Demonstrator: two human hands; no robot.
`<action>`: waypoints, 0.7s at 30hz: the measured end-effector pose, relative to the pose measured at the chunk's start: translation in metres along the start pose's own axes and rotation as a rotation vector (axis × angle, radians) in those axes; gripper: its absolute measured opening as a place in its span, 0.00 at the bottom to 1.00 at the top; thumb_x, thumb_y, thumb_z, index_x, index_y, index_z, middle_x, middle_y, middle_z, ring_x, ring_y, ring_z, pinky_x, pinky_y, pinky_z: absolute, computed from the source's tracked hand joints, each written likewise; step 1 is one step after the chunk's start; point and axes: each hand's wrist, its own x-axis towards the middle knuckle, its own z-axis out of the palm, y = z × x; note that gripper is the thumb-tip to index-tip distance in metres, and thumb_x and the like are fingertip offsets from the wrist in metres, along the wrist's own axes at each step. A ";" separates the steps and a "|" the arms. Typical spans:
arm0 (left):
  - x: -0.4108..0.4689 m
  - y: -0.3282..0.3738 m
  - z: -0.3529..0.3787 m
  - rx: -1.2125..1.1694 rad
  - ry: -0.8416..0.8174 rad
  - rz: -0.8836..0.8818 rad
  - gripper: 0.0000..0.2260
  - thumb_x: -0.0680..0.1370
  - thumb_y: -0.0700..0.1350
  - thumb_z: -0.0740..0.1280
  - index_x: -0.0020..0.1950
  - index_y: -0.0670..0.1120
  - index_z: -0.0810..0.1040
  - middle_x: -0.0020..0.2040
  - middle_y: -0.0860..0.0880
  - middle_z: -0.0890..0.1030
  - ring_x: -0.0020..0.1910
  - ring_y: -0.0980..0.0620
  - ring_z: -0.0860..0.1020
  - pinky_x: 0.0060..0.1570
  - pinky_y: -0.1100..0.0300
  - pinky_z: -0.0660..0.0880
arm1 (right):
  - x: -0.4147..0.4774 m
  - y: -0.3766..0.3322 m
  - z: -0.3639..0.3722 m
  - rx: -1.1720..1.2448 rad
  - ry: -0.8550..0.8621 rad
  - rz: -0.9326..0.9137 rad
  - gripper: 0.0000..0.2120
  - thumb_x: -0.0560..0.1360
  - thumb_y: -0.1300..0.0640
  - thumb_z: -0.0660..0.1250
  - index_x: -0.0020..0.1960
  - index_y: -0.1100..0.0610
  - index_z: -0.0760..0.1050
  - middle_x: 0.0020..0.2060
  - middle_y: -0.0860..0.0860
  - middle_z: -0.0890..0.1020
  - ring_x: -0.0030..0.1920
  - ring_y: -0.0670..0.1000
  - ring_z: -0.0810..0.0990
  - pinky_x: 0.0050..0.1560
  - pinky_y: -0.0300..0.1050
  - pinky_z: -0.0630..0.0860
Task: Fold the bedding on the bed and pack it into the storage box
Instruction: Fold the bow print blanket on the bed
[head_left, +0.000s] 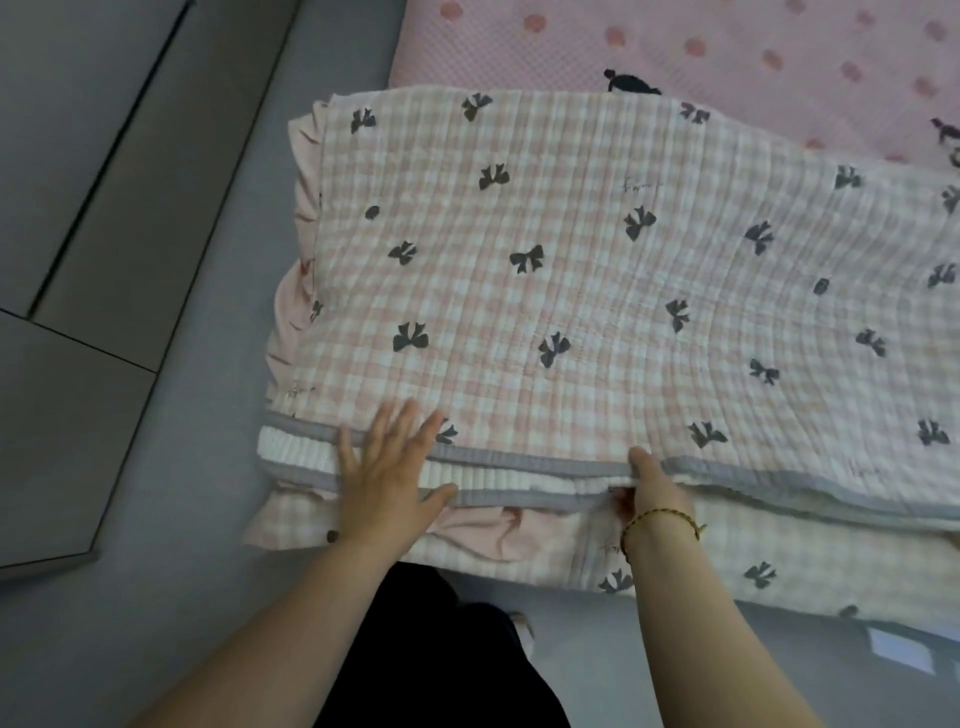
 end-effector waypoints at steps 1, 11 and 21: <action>0.002 0.001 0.007 0.079 0.028 0.091 0.35 0.65 0.57 0.71 0.69 0.50 0.65 0.66 0.44 0.74 0.66 0.45 0.70 0.66 0.51 0.47 | 0.002 0.001 -0.005 -0.021 0.029 -0.088 0.09 0.75 0.55 0.66 0.43 0.61 0.71 0.32 0.52 0.73 0.30 0.49 0.71 0.31 0.41 0.70; 0.009 -0.023 0.001 0.004 0.201 0.390 0.17 0.67 0.38 0.55 0.40 0.39 0.84 0.29 0.44 0.77 0.35 0.52 0.62 0.25 0.62 0.71 | 0.034 0.038 -0.057 -0.253 -0.024 -0.256 0.10 0.74 0.57 0.67 0.40 0.60 0.67 0.34 0.54 0.72 0.38 0.54 0.72 0.39 0.42 0.73; 0.002 0.027 0.020 0.098 0.055 0.371 0.35 0.58 0.57 0.78 0.57 0.44 0.69 0.49 0.42 0.79 0.49 0.48 0.67 0.49 0.49 0.73 | 0.097 0.036 -0.100 -1.057 0.502 -1.617 0.22 0.65 0.53 0.59 0.58 0.59 0.65 0.56 0.59 0.65 0.57 0.60 0.65 0.70 0.52 0.53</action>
